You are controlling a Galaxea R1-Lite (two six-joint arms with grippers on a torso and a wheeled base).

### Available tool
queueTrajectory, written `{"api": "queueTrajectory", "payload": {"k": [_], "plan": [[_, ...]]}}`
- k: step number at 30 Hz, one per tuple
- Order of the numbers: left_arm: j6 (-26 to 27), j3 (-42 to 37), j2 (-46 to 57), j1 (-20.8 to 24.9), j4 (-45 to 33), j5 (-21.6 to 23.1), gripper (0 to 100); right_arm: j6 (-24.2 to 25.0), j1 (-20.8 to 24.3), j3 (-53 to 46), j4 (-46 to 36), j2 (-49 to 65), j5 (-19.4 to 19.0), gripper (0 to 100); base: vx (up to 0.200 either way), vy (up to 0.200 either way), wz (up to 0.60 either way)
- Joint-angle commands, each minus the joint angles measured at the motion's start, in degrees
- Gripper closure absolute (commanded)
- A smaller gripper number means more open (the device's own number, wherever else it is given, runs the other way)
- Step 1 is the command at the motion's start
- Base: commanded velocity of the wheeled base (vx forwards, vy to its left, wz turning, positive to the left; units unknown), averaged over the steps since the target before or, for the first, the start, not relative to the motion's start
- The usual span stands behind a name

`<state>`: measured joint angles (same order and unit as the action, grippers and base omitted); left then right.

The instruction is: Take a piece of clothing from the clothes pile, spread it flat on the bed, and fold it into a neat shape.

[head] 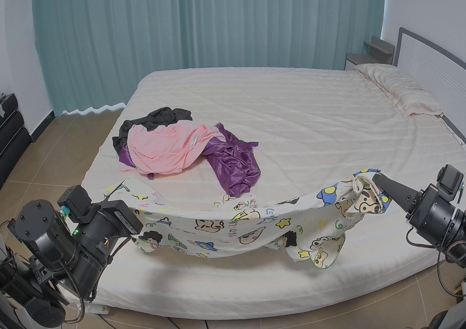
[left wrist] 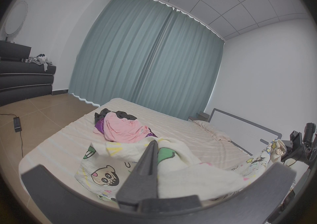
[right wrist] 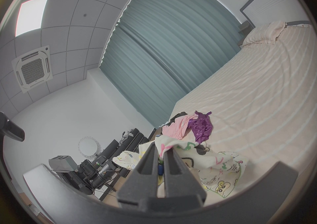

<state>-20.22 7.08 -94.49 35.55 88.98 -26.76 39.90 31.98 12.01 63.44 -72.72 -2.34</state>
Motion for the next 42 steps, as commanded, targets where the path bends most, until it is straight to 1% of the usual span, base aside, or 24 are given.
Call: {"api": "queueTrajectory", "payload": {"k": [1,6,16,39,42], "plan": [[-0.1,0.1,0.0,0.0,1.0,0.0,100,-0.1,-0.1,0.3,0.0,-0.1,1.1,100,0.0,-0.2,0.0],[0.0,0.2,0.0,0.0,1.0,0.0,100,-1.2,-0.1,0.4,0.0,-0.1,1.7,100,0.0,-0.2,0.0],[-0.1,0.4,0.1,-0.2,1.0,0.0,100,-1.4,-2.0,0.7,0.1,0.7,1.7,100,0.0,-0.2,0.0],[-0.2,0.2,-0.3,-0.2,1.0,0.0,100,-1.4,-2.1,0.6,-0.1,0.4,1.6,100,0.0,-0.2,0.0],[-1.1,0.2,-0.6,0.0,1.0,0.2,100,-1.4,-2.1,0.4,-0.1,0.4,1.6,100,0.0,-0.2,0.0]]}}
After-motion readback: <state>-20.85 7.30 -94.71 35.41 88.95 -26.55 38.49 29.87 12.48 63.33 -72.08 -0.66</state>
